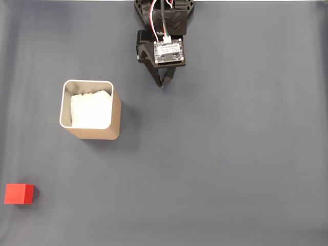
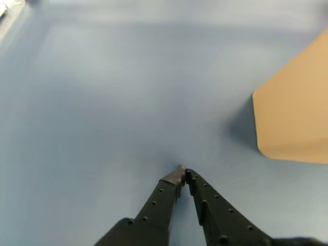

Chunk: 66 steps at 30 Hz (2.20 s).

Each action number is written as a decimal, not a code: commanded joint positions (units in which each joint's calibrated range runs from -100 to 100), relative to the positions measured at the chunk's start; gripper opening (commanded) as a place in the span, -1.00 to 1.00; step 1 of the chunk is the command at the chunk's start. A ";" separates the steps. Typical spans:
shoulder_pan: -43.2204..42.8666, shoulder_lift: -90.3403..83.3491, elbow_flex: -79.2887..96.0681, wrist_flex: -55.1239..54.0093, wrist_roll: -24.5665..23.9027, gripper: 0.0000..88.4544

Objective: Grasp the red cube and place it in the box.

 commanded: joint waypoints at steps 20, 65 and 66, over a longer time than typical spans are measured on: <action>-1.63 26.98 -36.01 -9.44 -3.27 -0.98; 20.66 63.07 -81.77 -5.66 -6.11 -0.97; 21.30 63.93 -82.50 -5.66 -6.11 -0.97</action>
